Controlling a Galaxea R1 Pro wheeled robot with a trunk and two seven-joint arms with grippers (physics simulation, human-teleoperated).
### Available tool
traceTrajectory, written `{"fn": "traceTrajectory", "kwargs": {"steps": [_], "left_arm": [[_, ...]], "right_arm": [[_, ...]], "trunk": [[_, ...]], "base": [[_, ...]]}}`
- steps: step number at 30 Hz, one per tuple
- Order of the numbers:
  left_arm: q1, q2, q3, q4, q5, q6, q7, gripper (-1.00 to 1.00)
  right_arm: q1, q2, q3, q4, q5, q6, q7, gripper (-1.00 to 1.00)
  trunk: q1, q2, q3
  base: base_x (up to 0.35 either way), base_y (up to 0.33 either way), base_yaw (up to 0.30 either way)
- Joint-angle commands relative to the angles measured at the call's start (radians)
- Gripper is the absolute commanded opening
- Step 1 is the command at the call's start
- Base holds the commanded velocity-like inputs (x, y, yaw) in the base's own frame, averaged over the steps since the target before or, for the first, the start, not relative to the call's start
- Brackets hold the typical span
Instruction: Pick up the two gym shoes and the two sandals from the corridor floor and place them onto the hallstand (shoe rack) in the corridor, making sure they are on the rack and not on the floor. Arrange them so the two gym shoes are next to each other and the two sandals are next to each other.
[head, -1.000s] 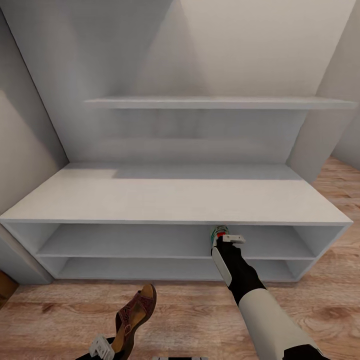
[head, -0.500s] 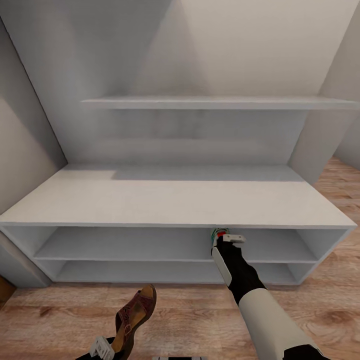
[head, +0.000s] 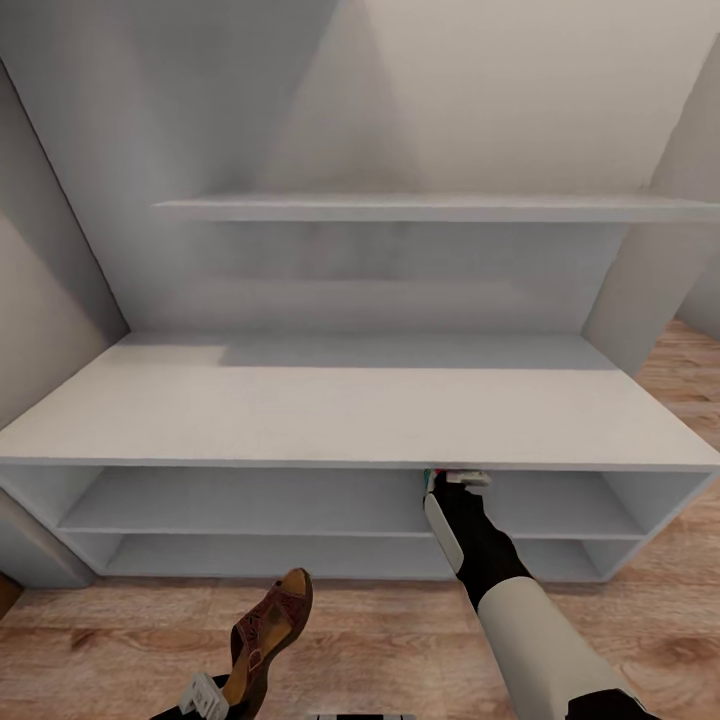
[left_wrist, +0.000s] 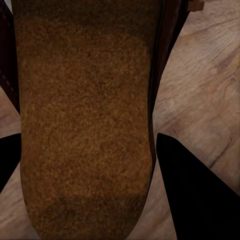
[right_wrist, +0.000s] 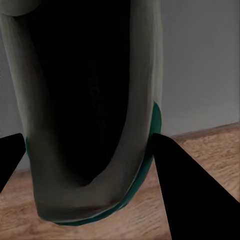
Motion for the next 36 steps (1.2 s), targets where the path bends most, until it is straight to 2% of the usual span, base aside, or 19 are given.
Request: {"fn": "traceTrajectory", "kwargs": {"steps": [1, 36], "left_arm": [[-0.001, -0.001, 0.006, 0.000, -0.010, -0.007, -0.003, -1.00], [-0.001, 0.000, 0.006, 0.003, -0.010, -0.007, -0.004, -1.00]], "right_arm": [[0.000, 0.000, 0.002, 0.009, -0.027, -0.008, -0.008, -1.00], [0.000, 0.000, 0.002, 0.010, -0.027, -0.008, -0.009, -1.00]], "trunk": [[0.000, 0.000, -0.001], [0.000, 0.000, -0.001]], "base": [[0.042, 0.000, 0.000], [0.044, 0.000, 0.000]]}}
